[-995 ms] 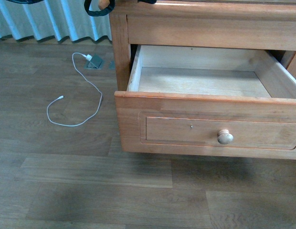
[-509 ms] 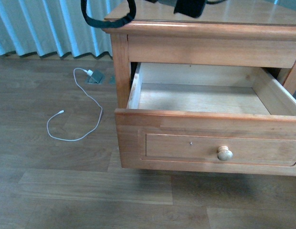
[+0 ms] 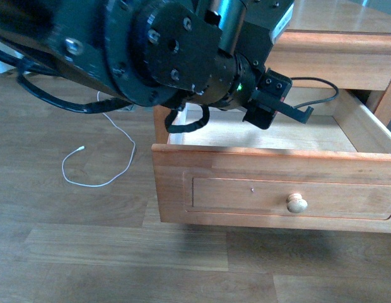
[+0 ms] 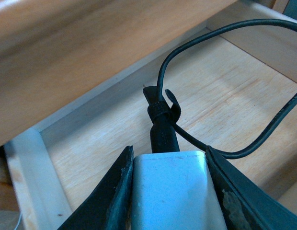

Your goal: Put charger into drawer

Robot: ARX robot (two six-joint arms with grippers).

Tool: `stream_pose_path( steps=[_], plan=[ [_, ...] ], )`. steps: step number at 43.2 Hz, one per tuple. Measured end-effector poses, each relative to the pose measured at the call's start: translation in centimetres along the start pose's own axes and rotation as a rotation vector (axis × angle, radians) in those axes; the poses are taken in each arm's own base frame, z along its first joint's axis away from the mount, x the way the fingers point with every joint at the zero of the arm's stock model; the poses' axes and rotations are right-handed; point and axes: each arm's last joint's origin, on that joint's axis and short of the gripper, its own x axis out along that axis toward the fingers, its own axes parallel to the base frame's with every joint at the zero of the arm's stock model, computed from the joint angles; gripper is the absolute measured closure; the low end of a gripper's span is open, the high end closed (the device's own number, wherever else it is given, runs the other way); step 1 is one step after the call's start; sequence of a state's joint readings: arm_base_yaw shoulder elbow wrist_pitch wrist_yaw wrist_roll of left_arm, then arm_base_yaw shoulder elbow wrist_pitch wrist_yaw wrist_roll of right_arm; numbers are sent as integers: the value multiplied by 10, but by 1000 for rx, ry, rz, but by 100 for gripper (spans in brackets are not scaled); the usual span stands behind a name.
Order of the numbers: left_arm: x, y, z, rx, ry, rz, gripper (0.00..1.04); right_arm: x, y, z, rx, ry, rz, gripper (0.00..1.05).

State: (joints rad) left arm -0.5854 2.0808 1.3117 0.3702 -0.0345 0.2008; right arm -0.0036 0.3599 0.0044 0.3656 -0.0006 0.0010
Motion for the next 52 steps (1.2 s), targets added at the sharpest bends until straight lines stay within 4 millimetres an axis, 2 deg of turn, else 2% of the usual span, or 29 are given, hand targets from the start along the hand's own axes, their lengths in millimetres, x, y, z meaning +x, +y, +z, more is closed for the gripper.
stream_pose_path(
  steps=[10, 16, 21, 26, 31, 38, 43, 46, 52],
  plan=[
    [47, -4, -11, -21, 43, 21, 65, 0, 0, 0, 0, 0, 0, 8],
    [62, -5, -15, -26, 56, 42, 65, 0, 0, 0, 0, 0, 0, 8],
    [66, -6, -17, -25, 66, 45, 65, 0, 0, 0, 0, 0, 0, 8],
    [67, -7, -18, -26, 71, 55, 51, 0, 0, 0, 0, 0, 0, 8],
    [66, -6, -17, -18, 76, 119, 29, 0, 0, 0, 0, 0, 0, 8],
    [54, -3, -10, -21, 43, 208, 5, 0, 0, 0, 0, 0, 0, 8],
    [34, 5, 4, -41, 1, 270, 7, 0, 0, 0, 0, 0, 0, 8],
    [13, 15, 16, -65, -39, 315, 6, 0, 0, 0, 0, 0, 0, 8],
    [-27, 33, 29, -99, -87, 398, 6, 0, 0, 0, 0, 0, 0, 8]
  ],
)
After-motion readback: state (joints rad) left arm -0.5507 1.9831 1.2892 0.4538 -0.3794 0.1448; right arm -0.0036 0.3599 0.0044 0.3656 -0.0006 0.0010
